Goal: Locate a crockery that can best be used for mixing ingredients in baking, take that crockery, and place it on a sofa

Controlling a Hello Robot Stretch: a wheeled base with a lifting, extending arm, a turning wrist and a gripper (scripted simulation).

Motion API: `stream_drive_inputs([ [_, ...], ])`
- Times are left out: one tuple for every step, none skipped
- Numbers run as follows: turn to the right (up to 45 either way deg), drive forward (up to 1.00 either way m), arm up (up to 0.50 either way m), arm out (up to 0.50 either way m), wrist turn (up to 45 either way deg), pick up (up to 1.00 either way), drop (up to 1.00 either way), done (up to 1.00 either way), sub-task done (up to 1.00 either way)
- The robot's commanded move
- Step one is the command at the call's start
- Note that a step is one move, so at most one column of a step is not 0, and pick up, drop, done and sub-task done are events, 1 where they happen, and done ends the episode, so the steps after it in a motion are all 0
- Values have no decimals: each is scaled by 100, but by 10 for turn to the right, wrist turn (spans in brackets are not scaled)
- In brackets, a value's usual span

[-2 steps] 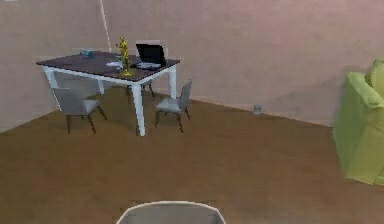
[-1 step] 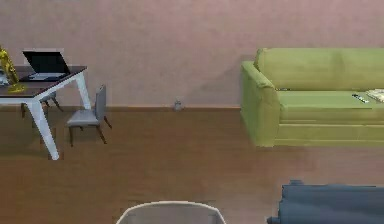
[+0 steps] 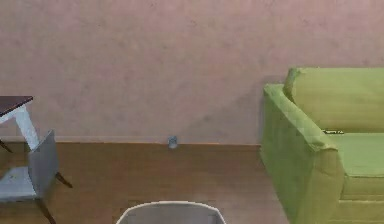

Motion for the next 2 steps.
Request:
stream_drive_inputs([
  [90, 0, 0, 0, 0, 0, 0, 0, 0],
  [0, 10, 0, 0, 0, 0, 0, 0, 0],
])
